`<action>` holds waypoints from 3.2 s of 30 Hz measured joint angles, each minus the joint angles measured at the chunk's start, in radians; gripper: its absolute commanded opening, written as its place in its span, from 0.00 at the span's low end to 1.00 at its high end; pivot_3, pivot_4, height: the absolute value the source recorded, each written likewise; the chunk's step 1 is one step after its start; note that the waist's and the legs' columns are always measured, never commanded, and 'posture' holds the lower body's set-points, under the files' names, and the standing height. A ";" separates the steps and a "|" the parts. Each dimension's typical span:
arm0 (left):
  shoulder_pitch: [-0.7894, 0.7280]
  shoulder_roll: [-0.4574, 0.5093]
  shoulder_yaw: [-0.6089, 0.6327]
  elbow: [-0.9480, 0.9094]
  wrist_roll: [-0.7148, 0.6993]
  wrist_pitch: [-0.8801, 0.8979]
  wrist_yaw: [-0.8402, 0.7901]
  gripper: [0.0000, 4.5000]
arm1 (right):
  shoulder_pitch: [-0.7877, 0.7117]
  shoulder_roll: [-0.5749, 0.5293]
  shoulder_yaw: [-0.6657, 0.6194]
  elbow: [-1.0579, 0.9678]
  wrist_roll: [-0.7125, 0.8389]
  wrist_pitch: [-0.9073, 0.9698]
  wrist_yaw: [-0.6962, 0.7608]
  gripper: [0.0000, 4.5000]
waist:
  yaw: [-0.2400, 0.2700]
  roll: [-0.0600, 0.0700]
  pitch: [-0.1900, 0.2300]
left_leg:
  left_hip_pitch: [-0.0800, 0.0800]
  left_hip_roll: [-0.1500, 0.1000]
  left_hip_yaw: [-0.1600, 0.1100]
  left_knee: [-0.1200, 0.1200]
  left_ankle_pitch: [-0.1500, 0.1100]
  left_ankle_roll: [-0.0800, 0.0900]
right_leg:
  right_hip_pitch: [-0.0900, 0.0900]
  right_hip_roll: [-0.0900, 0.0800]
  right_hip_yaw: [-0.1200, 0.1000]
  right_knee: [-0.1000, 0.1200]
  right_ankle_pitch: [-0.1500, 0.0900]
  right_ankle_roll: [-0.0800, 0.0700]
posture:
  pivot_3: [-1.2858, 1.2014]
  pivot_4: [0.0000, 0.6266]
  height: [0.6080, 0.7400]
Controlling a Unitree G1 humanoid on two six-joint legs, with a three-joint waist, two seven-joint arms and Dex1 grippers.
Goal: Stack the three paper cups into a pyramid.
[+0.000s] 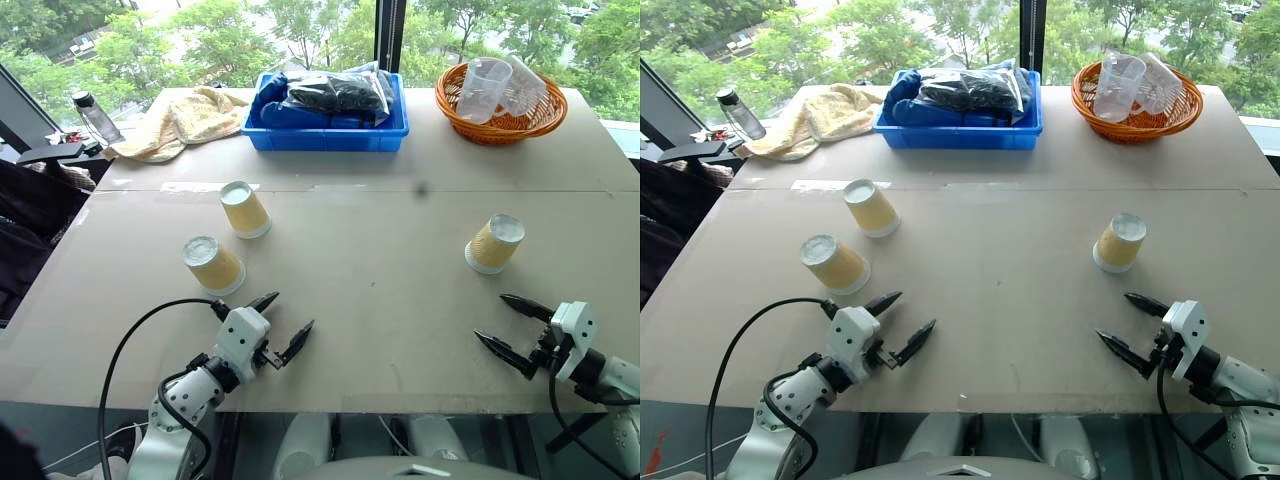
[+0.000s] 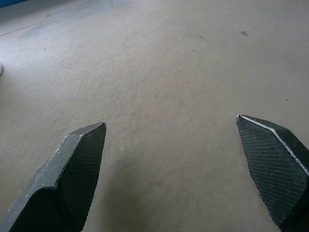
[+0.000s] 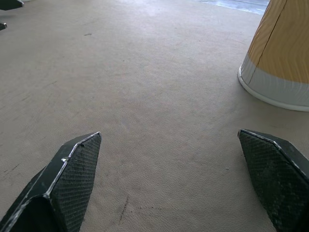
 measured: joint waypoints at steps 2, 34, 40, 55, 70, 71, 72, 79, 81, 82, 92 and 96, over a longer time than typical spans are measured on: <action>0.002 0.001 0.009 0.000 -0.017 0.000 -0.015 0.99 | -0.008 0.000 0.005 0.001 0.000 0.000 0.008 1.00 | 0.000 -0.001 0.000 | 0.000 0.000 0.000 0.000 0.000 0.000 | 0.000 0.000 0.000 0.000 0.000 0.000 | 0.52 0.24 1.00; -0.085 -0.085 0.344 -0.033 -0.081 0.137 0.226 0.99 | -0.187 0.041 0.060 -0.317 0.323 0.274 0.055 1.00 | 0.008 -0.010 0.005 | -0.002 0.000 -0.002 0.001 0.000 0.000 | -0.001 0.000 -0.003 -0.001 0.000 0.000 | 0.52 0.24 1.00; -0.169 -0.060 0.342 0.003 -0.083 0.130 0.204 0.99 | -0.166 0.047 0.060 -0.317 0.314 0.272 0.057 1.00 | 0.003 -0.010 0.005 | -0.002 0.000 -0.002 0.001 0.000 0.000 | -0.001 0.000 -0.002 0.000 0.000 0.000 | 0.52 0.24 1.00; -0.266 -0.057 0.331 0.074 -0.168 0.185 0.138 0.55 | -0.162 0.069 0.055 -0.317 0.302 0.262 0.055 1.00 | 0.002 -0.010 0.005 | -0.002 0.000 -0.002 0.002 0.000 0.000 | -0.001 0.000 -0.002 0.000 0.000 0.000 | 0.52 0.24 1.00; -0.665 -0.031 -0.104 0.176 -0.171 0.298 -0.245 0.50 | -0.141 0.043 -0.023 -0.287 0.293 0.220 0.068 1.00 | 0.012 -0.010 0.005 | -0.004 -0.001 -0.002 0.005 0.003 -0.004 | -0.001 0.001 -0.003 0.001 0.000 0.000 | 0.52 0.24 1.00; -0.699 -0.045 -0.154 0.210 -0.156 0.290 -0.287 0.50 | -0.124 0.038 -0.039 -0.276 0.291 0.216 0.072 1.00 | 0.013 -0.011 0.005 | -0.004 -0.001 -0.002 0.005 0.003 -0.005 | -0.001 0.001 -0.003 0.001 0.000 0.000 | 0.52 0.24 1.00; -0.720 -0.056 -0.202 0.229 -0.141 0.280 -0.324 0.50 | -0.113 0.033 -0.046 -0.265 0.286 0.211 0.076 1.00 | 0.013 -0.011 0.005 | -0.004 -0.001 -0.002 0.005 0.003 -0.005 | -0.001 0.001 -0.003 0.001 0.000 0.000 | 0.52 0.24 1.00; -0.811 -0.126 -0.332 0.349 -0.069 0.186 -0.420 0.50 | -0.025 0.029 -0.111 -0.257 0.278 0.170 0.084 1.00 | 0.001 -0.010 0.005 | -0.003 0.000 -0.002 0.006 0.002 -0.004 | -0.001 0.002 -0.001 0.002 0.000 0.000 | 0.52 0.24 1.00; -0.816 -0.124 -0.337 0.359 -0.056 0.162 -0.433 0.50 | -0.010 0.030 -0.112 -0.261 0.278 0.162 0.083 1.00 | 0.000 -0.010 0.005 | -0.003 0.000 -0.002 0.006 0.002 -0.004 | -0.001 0.002 -0.001 0.002 0.000 0.000 | 0.52 0.24 1.00; -0.816 -0.120 -0.337 0.359 -0.051 0.152 -0.439 0.50 | -0.004 0.033 -0.112 -0.265 0.278 0.157 0.081 1.00 | 0.000 -0.010 0.005 | -0.003 0.000 -0.002 0.006 0.002 -0.004 | -0.001 0.002 -0.001 0.002 0.000 0.000 | 0.52 0.24 1.00; -0.751 -0.001 -0.280 0.253 -0.053 0.151 -0.448 0.50 | 0.012 0.045 -0.111 -0.282 0.275 0.144 0.064 1.00 | 0.001 -0.010 0.005 | -0.004 0.000 -0.002 0.007 0.002 -0.004 | -0.001 0.002 -0.002 0.002 0.000 0.000 | 0.52 0.24 1.00; -0.693 0.037 -0.251 0.180 -0.078 0.196 -0.452 0.50 | 0.003 0.044 -0.108 -0.284 0.275 0.144 0.064 1.00 | 0.002 -0.010 0.005 | -0.004 0.000 -0.002 0.007 0.002 -0.004 | -0.001 0.001 -0.002 0.002 0.000 0.000 | 0.52 0.24 1.00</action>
